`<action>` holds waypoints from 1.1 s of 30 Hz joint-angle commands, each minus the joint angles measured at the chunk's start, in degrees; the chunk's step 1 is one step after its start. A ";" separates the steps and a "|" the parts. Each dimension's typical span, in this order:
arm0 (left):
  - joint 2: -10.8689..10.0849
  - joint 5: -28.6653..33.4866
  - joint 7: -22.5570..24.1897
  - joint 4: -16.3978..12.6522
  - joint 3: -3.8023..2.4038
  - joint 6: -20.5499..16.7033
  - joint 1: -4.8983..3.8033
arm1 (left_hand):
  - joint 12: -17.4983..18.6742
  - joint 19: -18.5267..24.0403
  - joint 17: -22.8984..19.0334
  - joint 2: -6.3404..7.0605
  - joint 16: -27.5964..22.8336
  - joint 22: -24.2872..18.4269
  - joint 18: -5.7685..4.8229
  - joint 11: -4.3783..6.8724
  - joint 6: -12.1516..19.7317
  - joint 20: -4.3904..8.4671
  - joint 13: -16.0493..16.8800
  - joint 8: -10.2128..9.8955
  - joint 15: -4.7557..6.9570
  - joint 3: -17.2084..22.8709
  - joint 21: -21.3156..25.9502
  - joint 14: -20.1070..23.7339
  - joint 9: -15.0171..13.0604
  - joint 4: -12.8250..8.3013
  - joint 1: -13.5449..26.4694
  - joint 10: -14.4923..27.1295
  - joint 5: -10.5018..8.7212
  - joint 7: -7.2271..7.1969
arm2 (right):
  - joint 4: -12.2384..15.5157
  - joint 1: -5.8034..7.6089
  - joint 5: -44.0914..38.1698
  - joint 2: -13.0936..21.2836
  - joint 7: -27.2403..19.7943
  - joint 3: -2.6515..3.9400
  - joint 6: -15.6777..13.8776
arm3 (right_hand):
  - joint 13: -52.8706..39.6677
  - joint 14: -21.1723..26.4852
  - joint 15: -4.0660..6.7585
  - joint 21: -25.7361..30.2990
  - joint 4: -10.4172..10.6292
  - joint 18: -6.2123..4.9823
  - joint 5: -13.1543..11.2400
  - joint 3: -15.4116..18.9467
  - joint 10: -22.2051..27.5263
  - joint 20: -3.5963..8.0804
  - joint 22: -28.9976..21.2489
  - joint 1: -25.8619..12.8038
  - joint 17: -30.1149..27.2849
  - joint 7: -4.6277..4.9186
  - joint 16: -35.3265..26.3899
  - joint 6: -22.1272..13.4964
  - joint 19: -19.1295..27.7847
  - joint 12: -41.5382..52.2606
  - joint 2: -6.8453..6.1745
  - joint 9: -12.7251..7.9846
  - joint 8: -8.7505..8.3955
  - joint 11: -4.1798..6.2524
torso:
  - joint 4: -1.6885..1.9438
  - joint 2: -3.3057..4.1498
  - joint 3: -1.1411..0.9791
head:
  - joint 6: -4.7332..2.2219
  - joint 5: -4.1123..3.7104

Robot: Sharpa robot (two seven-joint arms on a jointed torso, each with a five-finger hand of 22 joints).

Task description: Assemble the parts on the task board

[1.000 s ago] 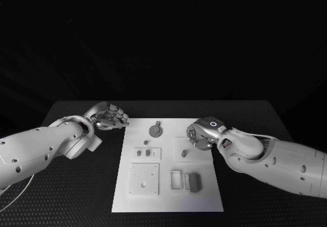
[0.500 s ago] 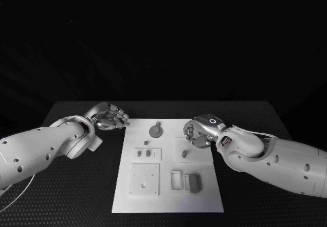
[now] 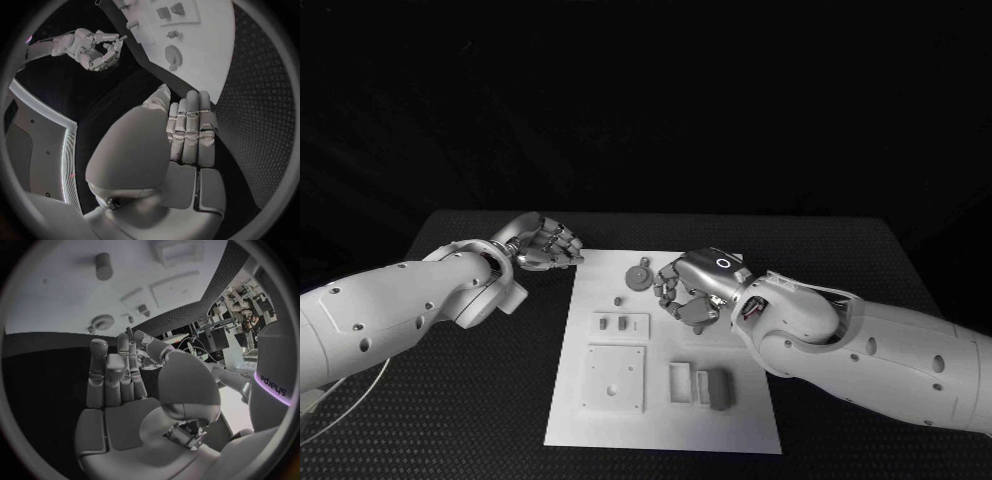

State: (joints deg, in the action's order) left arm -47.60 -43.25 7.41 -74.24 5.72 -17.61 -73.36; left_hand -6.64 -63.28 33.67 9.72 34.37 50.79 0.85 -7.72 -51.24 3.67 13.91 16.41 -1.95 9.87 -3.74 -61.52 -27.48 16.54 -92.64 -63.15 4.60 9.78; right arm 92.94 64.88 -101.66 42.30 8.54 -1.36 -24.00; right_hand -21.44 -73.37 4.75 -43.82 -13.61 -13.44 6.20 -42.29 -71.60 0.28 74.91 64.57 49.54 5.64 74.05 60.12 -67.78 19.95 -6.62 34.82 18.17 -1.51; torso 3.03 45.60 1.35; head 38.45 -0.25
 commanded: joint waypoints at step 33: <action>3.45 0.69 1.08 3.54 0.29 -0.36 -0.02 | -0.32 -0.32 0.47 -0.53 -0.64 -0.20 0.71 0.02 0.30 0.05 -0.16 -0.27 0.08 -0.45 -0.22 -0.45 0.00 -0.01 -0.18 0.07 0.23 -0.01 | -2.30 -4.79 -0.40 -7.86 -2.70 -5.01 4.66 | -0.02 -0.04 0.45 0.00 -0.72 -1.56 0.29 -0.13 -0.96 0.29 1.06 -0.38 0.06 0.26 -0.14 0.10 0.16 -0.67 1.34 0.18 -0.01 0.40 | -0.20 -0.93 0.28 | 4.93 3.96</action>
State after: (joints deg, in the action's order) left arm -44.27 -43.00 7.74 -70.61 6.04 -17.85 -73.35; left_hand -6.64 -63.28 34.06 9.72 33.94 50.69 0.85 -7.72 -51.24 3.67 13.82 16.41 -1.95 9.87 -3.74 -61.51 -27.48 16.54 -92.64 -63.15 4.60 9.78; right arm 90.72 60.32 -101.07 34.63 6.62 -6.35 -20.09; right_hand -21.43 -73.37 4.75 -43.82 -14.02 -13.45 6.33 -42.53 -71.72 0.37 74.91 64.17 49.51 5.66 74.05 60.10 -67.63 19.52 -5.79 34.91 18.02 -1.60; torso 2.78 44.63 1.60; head 43.41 3.60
